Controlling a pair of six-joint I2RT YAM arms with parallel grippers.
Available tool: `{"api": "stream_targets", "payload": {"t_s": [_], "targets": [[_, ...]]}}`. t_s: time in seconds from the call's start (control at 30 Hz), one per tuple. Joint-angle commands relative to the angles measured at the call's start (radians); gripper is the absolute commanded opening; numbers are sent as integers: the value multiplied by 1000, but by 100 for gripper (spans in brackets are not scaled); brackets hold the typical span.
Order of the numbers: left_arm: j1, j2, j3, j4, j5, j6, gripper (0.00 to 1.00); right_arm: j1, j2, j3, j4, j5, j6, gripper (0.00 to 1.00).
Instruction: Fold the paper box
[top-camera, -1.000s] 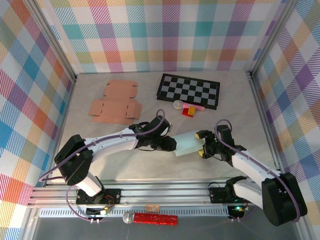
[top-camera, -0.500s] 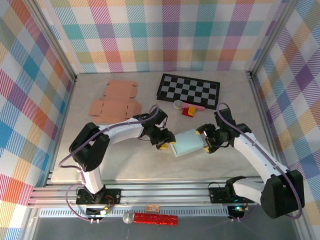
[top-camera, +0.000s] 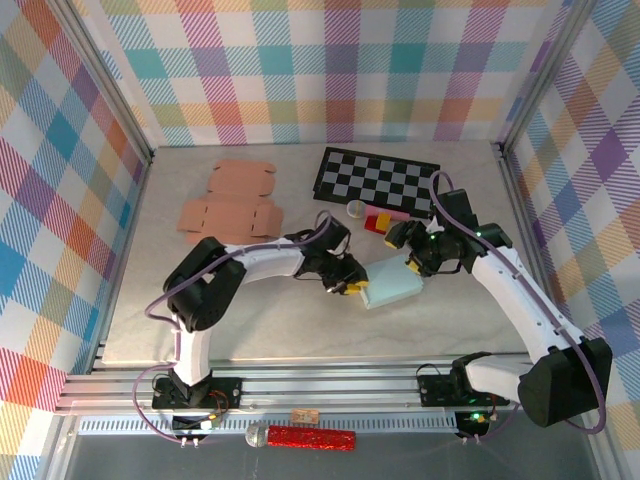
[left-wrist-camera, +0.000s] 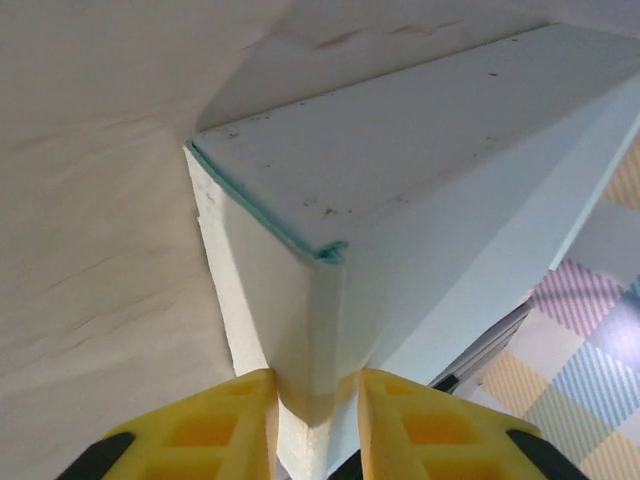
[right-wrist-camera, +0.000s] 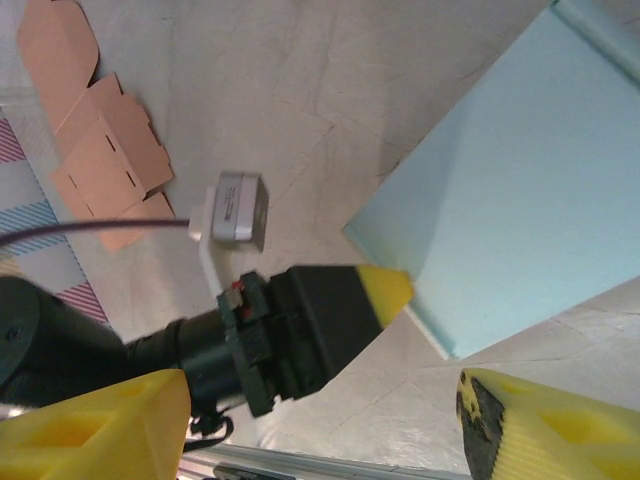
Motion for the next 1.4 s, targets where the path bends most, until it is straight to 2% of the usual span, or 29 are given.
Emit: {"api": "stream_targets", "payload": {"t_s": [0.0,0.27,0.37,0.57,0.77,0.93,1.07,1.2,1.37], "targets": [[-17,86,94,16,-9,-17,22,-11,-13,26,-65,3,-51,71],[-66,321,383,39,40,-29,21,-50,-51,52,-88,-3,-78,71],[-67,355,431,49,33,-27,25,-57,-53,68,-100,-7,-92,71],[-58,258,379,36,6,5,41,-68,-55,87,-107,-7,-112,72],[7,47,173,-2,-39,46,43,-68,-25,92,-56,-17,-97,71],[148,-131,49,-160,-101,127,38,-63,21,134,-39,-27,-127,67],[367,-205,-9,-286,-154,197,34,-16,94,219,-50,-27,-176,67],[561,-168,29,-360,-202,281,31,83,182,321,-43,-24,-213,66],[713,-75,87,-343,-239,297,29,187,287,408,-29,-80,-207,65]]}}
